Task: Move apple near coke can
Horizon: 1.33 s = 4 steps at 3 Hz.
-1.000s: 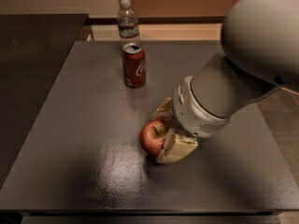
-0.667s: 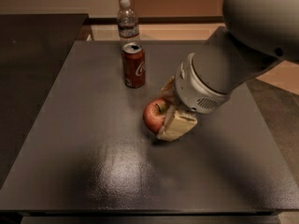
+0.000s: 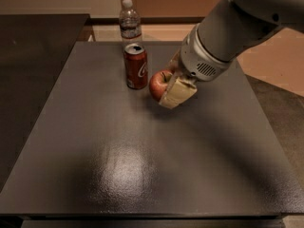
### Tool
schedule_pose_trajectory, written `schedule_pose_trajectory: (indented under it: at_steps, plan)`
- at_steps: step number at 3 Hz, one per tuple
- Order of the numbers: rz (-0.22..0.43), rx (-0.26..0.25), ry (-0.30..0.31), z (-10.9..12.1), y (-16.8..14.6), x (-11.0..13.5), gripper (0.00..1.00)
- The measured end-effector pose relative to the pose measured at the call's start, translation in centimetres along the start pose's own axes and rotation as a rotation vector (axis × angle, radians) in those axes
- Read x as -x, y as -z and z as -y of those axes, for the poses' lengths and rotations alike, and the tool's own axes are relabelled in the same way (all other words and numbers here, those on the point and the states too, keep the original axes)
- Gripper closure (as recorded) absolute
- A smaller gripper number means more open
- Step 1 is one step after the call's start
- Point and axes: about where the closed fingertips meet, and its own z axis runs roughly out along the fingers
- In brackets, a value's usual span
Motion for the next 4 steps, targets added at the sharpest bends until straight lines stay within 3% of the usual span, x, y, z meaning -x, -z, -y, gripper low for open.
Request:
schedule_pose_trajectory:
  at_steps: [2,4]
  plan:
    - [0.027,-0.019,-0.08,3.9,-2.4,-0.2,1.0]
    - [0.026,-0.01,-0.123,5.3,-4.9,-1.1,1.0]
